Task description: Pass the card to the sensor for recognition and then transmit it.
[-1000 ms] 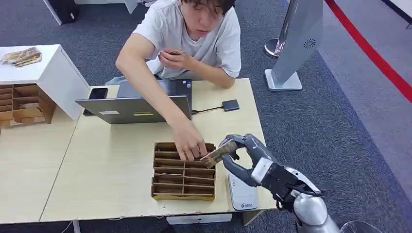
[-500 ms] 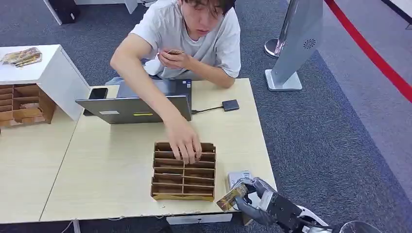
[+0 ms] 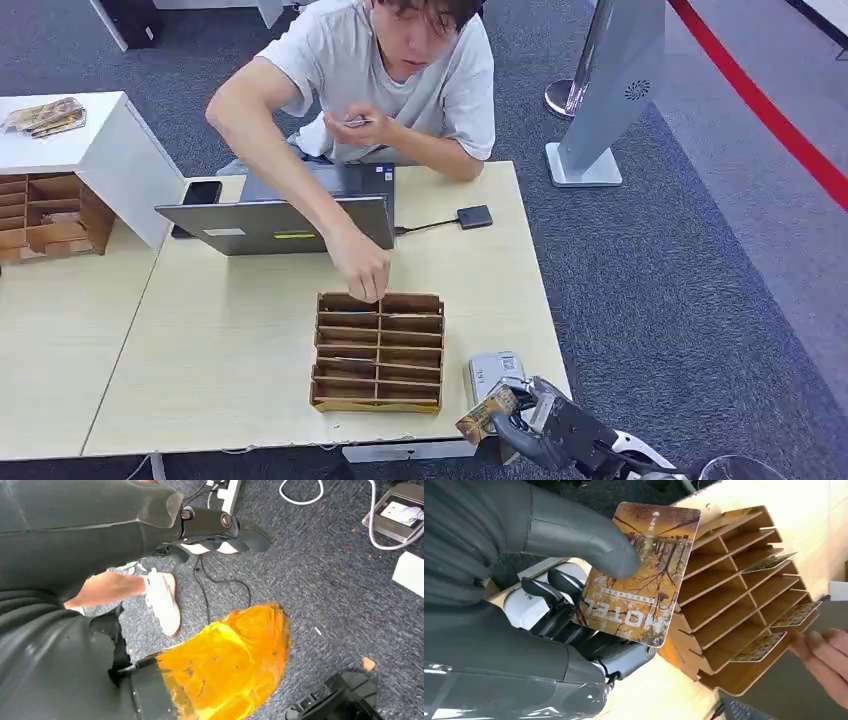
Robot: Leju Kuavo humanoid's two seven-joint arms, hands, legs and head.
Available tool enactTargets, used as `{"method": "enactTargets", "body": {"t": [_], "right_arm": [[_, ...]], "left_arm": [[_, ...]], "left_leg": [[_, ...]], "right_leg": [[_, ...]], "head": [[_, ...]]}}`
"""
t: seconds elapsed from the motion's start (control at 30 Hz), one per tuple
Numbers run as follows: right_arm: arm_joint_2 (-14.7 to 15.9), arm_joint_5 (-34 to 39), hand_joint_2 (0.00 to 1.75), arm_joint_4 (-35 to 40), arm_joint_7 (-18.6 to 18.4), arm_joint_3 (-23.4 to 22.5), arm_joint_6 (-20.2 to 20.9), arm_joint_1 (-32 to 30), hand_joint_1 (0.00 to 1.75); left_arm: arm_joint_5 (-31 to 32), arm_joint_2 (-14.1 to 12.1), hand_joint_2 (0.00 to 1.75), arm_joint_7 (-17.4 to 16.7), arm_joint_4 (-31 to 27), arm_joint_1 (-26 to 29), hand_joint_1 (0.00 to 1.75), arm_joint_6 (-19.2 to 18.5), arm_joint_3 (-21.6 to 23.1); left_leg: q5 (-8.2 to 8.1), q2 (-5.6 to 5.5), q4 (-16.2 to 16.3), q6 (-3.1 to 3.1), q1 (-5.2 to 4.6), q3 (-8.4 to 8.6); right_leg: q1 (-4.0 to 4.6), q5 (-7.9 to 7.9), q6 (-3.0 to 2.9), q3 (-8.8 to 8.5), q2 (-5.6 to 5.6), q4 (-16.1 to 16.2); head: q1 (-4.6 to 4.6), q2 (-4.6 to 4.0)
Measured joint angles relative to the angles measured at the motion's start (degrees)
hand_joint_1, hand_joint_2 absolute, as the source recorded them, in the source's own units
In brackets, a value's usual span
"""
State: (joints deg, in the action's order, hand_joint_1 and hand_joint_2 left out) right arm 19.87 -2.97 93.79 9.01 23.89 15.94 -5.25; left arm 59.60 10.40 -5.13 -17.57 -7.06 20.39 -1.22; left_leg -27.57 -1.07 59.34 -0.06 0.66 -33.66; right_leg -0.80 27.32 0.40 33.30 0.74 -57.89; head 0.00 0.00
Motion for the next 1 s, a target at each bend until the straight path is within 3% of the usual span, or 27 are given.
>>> {"method": "enactTargets", "body": {"t": [0.4,0.67,0.83,1.0], "right_arm": [[0.0,-3.7,1.75,-2.6,-4.5,0.6,-3.5,1.2,1.75],[0.0,-3.9,1.75,-2.8,-4.7,0.7,-3.6,1.3,1.75],[-2.2,-16.2,1.75,-5.9,-10.9,2.4,-9.8,4.4,1.75],[-2.9,-17.3,1.75,-6.1,-11.4,2.7,-10.1,4.5,1.75]], "left_arm": [[-0.8,0.0,0.0,-0.2,0.0,0.0,0.0,0.2,0.0],[-0.8,0.0,0.0,-0.3,0.0,0.0,0.0,0.2,0.0],[-2.3,0.0,0.0,-1.3,0.0,0.0,0.0,0.0,0.0],[-2.4,0.0,0.0,-1.5,0.0,0.0,0.0,0.0,0.1]], "left_leg": [[0.0,0.0,0.0,0.0,0.0,-0.01],[0.0,0.0,0.0,0.0,0.0,-0.01],[0.01,-0.01,0.0,0.0,0.0,-0.01],[0.0,-0.01,0.0,0.0,0.0,-0.01]], "right_leg": [[0.0,0.0,0.0,-0.01,0.0,0.0],[0.0,0.0,0.0,-0.01,0.0,0.0],[0.01,0.0,0.0,-0.01,-0.01,0.0],[0.0,0.0,0.0,-0.01,-0.01,0.0]], "head": [[0.0,0.0],[0.0,0.0],[0.0,0.0],[0.0,0.0]]}}
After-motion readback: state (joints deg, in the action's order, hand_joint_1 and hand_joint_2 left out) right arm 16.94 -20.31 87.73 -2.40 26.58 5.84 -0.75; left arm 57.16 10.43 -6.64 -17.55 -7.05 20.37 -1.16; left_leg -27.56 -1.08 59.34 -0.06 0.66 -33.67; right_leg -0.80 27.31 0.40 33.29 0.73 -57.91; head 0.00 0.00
